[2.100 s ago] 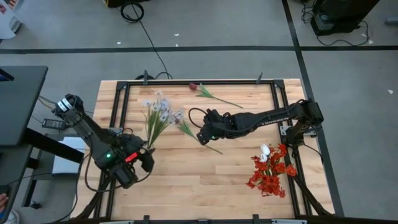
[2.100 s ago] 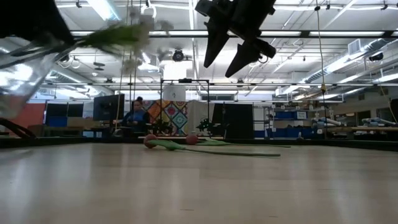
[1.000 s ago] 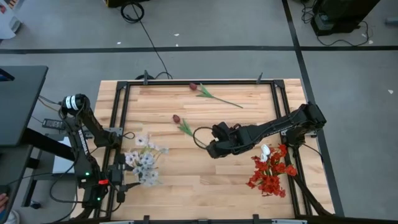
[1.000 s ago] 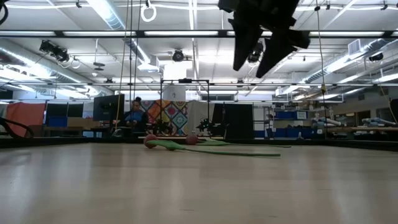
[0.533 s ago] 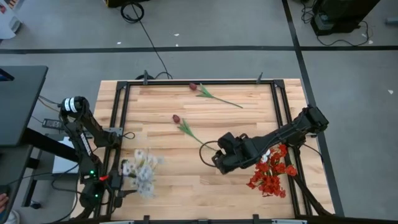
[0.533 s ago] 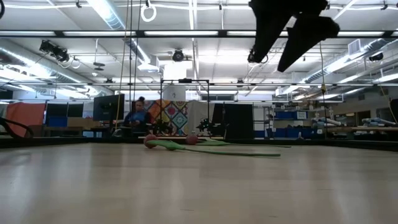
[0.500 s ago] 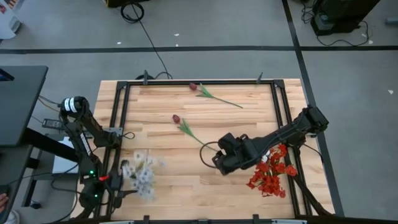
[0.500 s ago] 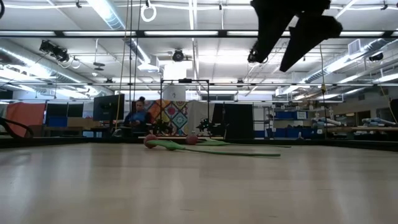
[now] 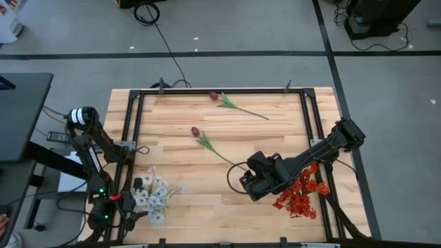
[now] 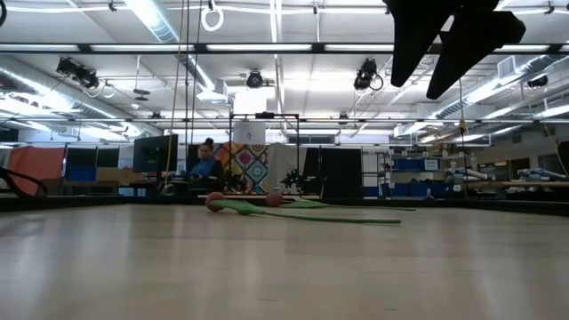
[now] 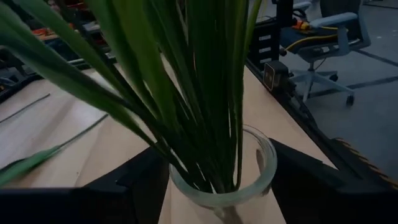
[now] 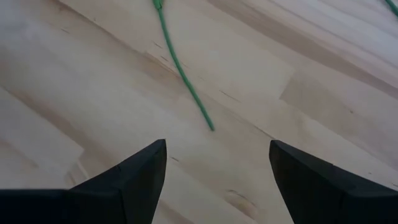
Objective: Sort flowers into vase by color
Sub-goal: Put the fallen vase upright, then put the bottom red flower into the transparent vase
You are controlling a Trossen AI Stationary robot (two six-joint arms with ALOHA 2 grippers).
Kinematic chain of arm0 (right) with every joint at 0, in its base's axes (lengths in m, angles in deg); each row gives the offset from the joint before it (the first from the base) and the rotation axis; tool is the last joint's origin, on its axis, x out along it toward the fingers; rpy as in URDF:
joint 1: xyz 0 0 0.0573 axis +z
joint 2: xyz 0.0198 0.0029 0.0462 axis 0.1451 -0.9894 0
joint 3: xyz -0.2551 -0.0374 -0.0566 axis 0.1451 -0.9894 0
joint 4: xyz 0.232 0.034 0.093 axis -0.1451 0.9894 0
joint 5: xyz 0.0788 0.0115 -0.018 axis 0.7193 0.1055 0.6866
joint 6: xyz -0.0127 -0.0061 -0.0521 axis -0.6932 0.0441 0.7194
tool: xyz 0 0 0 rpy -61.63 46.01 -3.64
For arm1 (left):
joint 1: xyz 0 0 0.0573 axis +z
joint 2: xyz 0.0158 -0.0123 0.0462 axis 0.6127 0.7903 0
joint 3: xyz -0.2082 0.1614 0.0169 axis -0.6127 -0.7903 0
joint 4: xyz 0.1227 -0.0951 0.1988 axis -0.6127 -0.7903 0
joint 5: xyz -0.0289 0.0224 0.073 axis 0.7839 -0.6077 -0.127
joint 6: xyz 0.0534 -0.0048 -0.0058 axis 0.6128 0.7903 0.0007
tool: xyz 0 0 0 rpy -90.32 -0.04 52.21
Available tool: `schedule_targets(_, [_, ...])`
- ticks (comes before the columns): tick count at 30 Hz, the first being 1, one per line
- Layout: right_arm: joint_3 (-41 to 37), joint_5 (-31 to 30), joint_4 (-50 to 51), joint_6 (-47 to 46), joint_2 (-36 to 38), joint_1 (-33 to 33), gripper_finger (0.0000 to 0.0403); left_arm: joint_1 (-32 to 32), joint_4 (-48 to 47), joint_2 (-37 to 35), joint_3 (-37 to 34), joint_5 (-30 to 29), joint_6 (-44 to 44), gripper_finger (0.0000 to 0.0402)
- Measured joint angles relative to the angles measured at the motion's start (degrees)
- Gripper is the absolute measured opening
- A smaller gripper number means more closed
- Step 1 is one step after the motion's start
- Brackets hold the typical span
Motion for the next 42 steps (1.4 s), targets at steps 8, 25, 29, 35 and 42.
schedule_targets(8, [0.0,1.28,-0.39,-0.04,0.0,-0.14,0.0291,-0.99,-0.62,-4.26,-0.07,0.9,1.48,0.0301])
schedule_targets(25, [0.0,2.53,-8.95,0.0,0.0,-0.31,0.0291,-1.04,-23.32,-21.9,6.63,20.34,-1.35,0.0373])
schedule_targets(29, [0.02,2.91,-10.9,0.78,0.0,-0.86,0.0291,-1.03,-37.0,-25.26,12.24,21.27,-5.58,0.0373])
schedule_targets(35, [0.02,3.94,-14.18,4.74,0.0,-2.95,0.0291,-1.0,-55.61,-28.47,23.69,21.99,-10.97,0.0373])
schedule_targets(42, [0.02,9.55,-17.48,10.72,0.0,-8.86,0.0283,2.03,-79.4,-29.07,37.97,20.87,-27.69,0.037])
